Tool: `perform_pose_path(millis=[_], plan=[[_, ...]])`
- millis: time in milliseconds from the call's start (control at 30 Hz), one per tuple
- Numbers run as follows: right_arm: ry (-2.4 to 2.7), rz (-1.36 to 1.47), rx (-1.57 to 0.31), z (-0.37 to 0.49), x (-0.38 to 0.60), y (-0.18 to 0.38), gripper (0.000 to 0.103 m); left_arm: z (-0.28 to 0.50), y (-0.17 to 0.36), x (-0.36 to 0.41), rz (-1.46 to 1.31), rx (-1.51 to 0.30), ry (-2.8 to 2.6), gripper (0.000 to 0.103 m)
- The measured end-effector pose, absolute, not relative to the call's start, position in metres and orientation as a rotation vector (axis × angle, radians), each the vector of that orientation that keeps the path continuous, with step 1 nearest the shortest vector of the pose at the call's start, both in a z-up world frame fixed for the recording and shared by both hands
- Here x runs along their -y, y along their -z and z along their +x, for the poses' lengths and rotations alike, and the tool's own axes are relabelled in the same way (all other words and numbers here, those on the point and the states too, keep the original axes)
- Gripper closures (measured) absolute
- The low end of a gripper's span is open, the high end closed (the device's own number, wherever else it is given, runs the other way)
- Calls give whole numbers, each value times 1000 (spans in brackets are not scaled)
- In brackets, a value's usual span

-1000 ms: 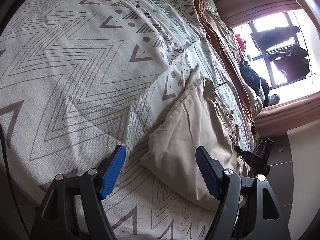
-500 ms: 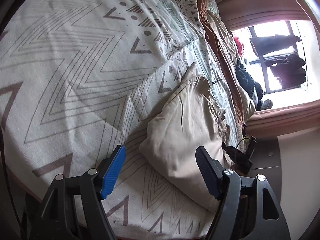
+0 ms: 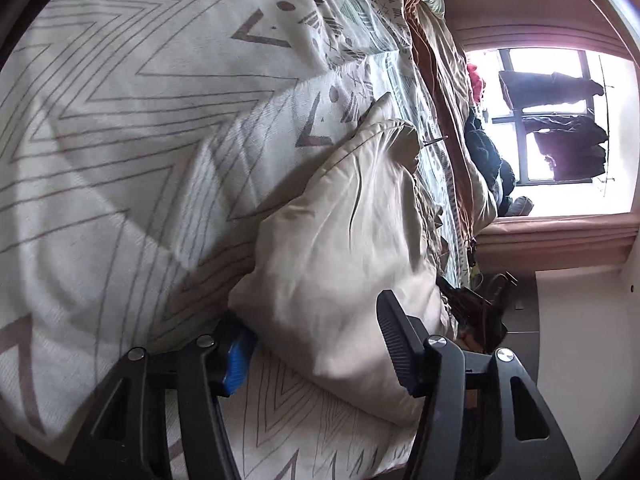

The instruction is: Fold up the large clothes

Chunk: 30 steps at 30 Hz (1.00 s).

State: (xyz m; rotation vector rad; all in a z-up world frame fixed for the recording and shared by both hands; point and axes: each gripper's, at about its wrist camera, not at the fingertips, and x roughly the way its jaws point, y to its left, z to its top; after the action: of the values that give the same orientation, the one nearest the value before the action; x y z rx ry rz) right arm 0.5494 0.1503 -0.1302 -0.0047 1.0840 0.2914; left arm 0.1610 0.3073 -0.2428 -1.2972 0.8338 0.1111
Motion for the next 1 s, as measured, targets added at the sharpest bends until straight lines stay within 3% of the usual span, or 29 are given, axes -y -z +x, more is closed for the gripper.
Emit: perform_pose_path(millis=[267, 300, 333, 400, 667, 700, 733, 800, 900, 1000], plan=[[-409, 60, -1046, 503, -123, 85, 99, 169, 222, -305, -1218, -803, -65, 45], [-416, 66, -1041, 494, -117, 80, 84, 169, 216, -304, -1206, -787, -44, 45], [-421, 69, -1029, 483, -112, 76, 53, 169, 211, -303, -1192, -775, -24, 45], [-447, 80, -997, 463, -100, 68, 30, 172, 203, -299, -1150, -774, -1, 45], [-479, 56, -969, 369, -63, 68, 30, 193, 223, -292, -1100, -880, -47, 45], [-485, 55, -972, 359, -61, 71, 38, 194, 227, -290, -1097, -893, -53, 45], [-487, 45, -982, 348, -60, 76, 52, 196, 230, -288, -1091, -904, -59, 45], [-500, 20, -1016, 330, -63, 82, 67, 196, 232, -285, -1081, -902, -72, 49], [-486, -7, -1035, 307, -65, 93, 76, 193, 231, -289, -1077, -905, -109, 75], [-466, -15, -1055, 294, -67, 101, 84, 188, 230, -292, -1103, -882, -98, 82]])
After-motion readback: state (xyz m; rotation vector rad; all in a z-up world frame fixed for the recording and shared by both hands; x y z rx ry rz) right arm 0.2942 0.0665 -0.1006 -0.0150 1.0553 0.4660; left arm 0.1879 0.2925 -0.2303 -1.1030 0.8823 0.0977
